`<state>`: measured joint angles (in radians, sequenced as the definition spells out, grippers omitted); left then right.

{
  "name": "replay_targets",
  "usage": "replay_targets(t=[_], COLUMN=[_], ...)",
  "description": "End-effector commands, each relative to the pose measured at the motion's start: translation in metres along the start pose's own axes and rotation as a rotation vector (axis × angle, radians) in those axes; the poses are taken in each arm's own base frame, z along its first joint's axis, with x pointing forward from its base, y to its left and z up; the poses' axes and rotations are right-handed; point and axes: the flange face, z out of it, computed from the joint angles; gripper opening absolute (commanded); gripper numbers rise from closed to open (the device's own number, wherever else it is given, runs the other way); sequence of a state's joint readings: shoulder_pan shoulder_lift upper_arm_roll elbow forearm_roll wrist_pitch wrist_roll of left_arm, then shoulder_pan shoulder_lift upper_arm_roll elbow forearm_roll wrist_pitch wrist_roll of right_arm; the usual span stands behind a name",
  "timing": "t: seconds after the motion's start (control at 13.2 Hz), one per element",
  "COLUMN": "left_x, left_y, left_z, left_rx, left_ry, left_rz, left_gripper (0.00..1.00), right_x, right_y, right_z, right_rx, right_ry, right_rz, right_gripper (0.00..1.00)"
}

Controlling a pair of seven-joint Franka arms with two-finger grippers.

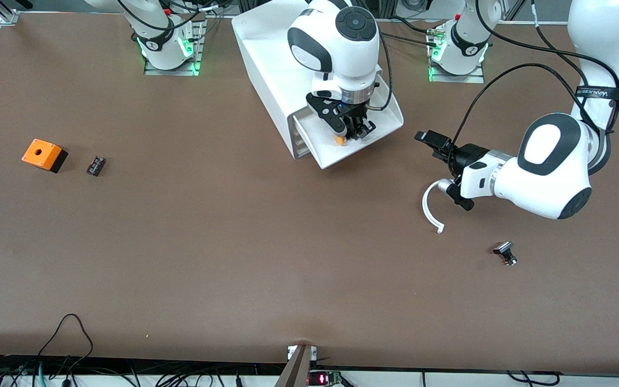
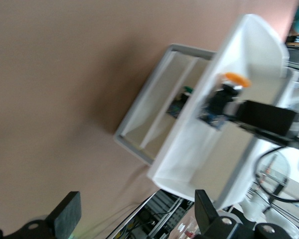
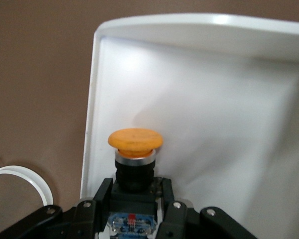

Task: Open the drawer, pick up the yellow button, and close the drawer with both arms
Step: 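Lift the orange button out of the drawer with the right gripper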

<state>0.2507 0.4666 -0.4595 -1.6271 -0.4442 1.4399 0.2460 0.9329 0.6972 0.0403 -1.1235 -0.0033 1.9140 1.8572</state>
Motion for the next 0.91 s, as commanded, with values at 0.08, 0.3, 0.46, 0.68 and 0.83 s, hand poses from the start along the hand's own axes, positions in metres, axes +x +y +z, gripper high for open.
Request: replay_targets(t=[0.08,0.3,0.46,0.68,0.83], left_x=[-0.007,0.003,0.008,0.012,0.018], left_y=[0.019,0.052,0.075,0.098,0.101], left_z=[-0.008,-0.003,-0.008,-0.011,-0.015], left_rx=[0.162,0.336,0.412,0.435,0.427], left_ry=[-0.007,0.019,0.074,0.132,0.200], left_rz=[-0.176,-0.306,-0.395,-0.484,-0.539], left_gripper=[1.00,1.00,1.00,1.00,1.00], right_x=[0.050,0.095,0.123,0.190,0.236], right_y=[-0.018,-0.018,-0.007,0.009,0.014], right_z=[-0.042,-0.073,-0.095,-0.114,-0.115], right_rx=[-0.001,-0.011,-0.066,-0.145,-0.162], right_ry=[-0.069,-0.079,-0.080,-0.101,-0.120], right_rz=[-0.024,-0.111,-0.278,-0.487,-0.573], right_gripper=[0.00,0.00,0.00,0.00,0.00])
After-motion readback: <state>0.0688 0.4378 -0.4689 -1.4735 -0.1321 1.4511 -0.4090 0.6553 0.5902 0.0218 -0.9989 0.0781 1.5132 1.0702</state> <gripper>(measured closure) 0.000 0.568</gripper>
